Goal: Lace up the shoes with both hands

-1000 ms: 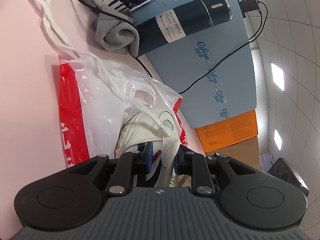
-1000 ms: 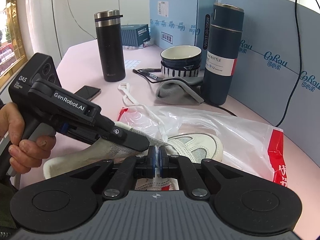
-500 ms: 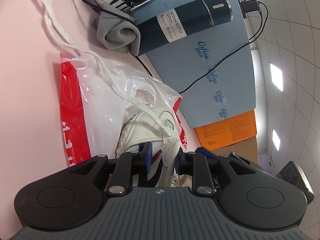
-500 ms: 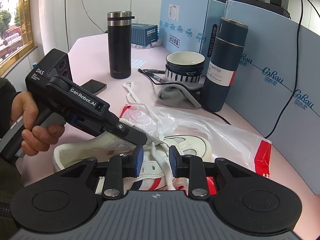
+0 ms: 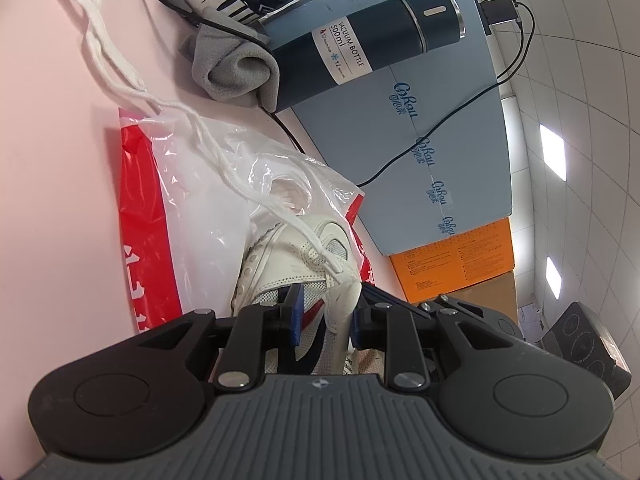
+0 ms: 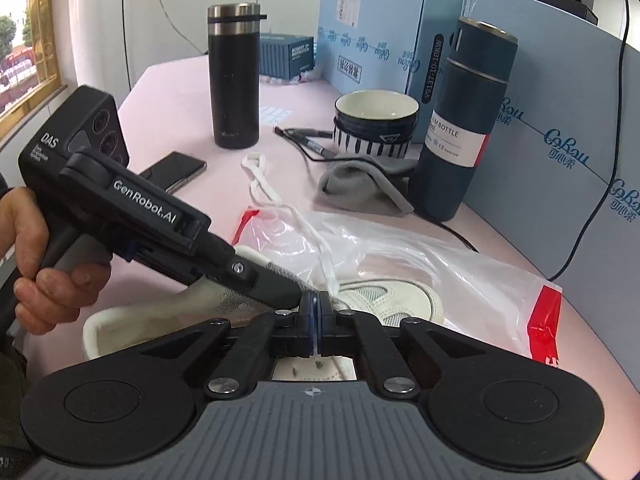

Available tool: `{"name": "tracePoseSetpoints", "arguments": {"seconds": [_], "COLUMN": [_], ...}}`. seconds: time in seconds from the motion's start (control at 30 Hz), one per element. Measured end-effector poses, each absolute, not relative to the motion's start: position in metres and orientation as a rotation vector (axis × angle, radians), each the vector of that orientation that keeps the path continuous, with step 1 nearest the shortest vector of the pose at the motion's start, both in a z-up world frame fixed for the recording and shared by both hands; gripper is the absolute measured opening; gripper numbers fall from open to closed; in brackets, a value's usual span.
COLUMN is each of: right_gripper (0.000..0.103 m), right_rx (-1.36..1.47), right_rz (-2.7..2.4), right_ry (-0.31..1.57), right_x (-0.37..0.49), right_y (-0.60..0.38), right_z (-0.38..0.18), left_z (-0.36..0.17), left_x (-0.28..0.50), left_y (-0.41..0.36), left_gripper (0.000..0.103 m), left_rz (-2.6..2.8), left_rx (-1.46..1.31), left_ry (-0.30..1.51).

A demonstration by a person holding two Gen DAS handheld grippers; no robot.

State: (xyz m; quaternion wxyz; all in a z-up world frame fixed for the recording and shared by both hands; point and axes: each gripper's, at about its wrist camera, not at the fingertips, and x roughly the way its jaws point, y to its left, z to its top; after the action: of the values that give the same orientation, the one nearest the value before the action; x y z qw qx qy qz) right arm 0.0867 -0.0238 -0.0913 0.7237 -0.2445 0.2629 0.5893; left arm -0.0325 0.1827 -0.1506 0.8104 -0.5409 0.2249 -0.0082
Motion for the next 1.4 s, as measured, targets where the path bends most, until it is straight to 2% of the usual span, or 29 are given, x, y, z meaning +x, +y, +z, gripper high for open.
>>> {"name": "tracePoseSetpoints", "arguments": {"seconds": [0.1, 0.13, 0.17, 0.2, 0.23, 0.27, 0.33, 0.4, 0.47, 0.57, 0.7, 0.77, 0.83, 0.93, 1.0, 1.07, 1.27, 1.4], "right_gripper": [0.003, 0.005, 0.013, 0.018, 0.029, 0.040, 0.043, 0.043, 0.046, 0.051, 0.051, 0.051, 0.046, 0.030, 0.030, 0.024, 0.022, 0.022], "right_rx": [-0.403, -0.372, -0.341, -0.312, -0.296, -0.286, -0.257, -0.221, -0.156, -0.077, -0.019, -0.008, -0.022, -0.004, 0.041, 0.085, 0.099, 0.122], "right_rz": [1.306, 1.290, 1.275, 1.259, 1.240, 1.220, 1.192, 1.175, 1.178, 1.180, 1.221, 1.259, 1.255, 1.209, 1.189, 1.174, 1.138, 1.134], "right_ry": [0.599, 0.598, 0.597, 0.596, 0.590, 0.586, 0.596, 0.623, 0.667, 0.722, 0.769, 0.799, 0.842, 0.882, 0.905, 0.926, 0.912, 0.917], "right_x": [0.097, 0.099, 0.102, 0.104, 0.105, 0.106, 0.107, 0.107, 0.106, 0.101, 0.089, 0.082, 0.076, 0.074, 0.075, 0.074, 0.069, 0.069], "right_y": [-0.032, -0.036, -0.040, -0.044, -0.050, -0.056, -0.066, -0.077, -0.084, -0.091, -0.085, -0.077, -0.064, -0.054, -0.053, -0.054, -0.062, -0.064], "right_z": [-0.087, -0.084, -0.081, -0.077, -0.074, -0.071, -0.068, -0.066, -0.066, -0.067, -0.070, -0.072, -0.076, -0.085, -0.090, -0.093, -0.095, -0.098], "left_z": [-0.151, -0.149, -0.147, -0.142, -0.134, -0.125, -0.104, -0.092, -0.084, -0.077, -0.065, -0.061, -0.058, -0.062, -0.069, -0.075, -0.087, -0.088], "left_x": [-0.034, -0.033, -0.032, -0.032, -0.031, -0.031, -0.033, -0.039, -0.047, -0.066, -0.081, -0.076, -0.061, -0.043, -0.036, -0.026, -0.013, -0.013], "left_y": [0.184, 0.184, 0.183, 0.183, 0.181, 0.178, 0.165, 0.153, 0.147, 0.161, 0.189, 0.193, 0.186, 0.172, 0.167, 0.162, 0.151, 0.146], "left_gripper": [0.021, 0.021, 0.022, 0.029, 0.032, 0.041, 0.062, 0.065, 0.066, 0.066, 0.066, 0.064, 0.054, 0.051, 0.051, 0.050, 0.044, 0.032], "left_rz": [-0.024, -0.028, -0.033, -0.047, -0.066, -0.090, -0.178, -0.229, -0.250, -0.259, -0.133, -0.055, -0.010, 0.011, 0.024, 0.037, 0.064, 0.069], "left_rx": [-1.161, -1.152, -1.142, -1.106, -1.042, -0.964, -0.760, -0.618, -0.532, -0.612, -0.739, -0.726, -0.630, -0.554, -0.564, -0.579, -0.594, -0.581], "left_ry": [0.483, 0.485, 0.487, 0.492, 0.497, 0.503, 0.528, 0.545, 0.553, 0.471, 0.348, 0.373, 0.446, 0.506, 0.532, 0.549, 0.582, 0.565]}}
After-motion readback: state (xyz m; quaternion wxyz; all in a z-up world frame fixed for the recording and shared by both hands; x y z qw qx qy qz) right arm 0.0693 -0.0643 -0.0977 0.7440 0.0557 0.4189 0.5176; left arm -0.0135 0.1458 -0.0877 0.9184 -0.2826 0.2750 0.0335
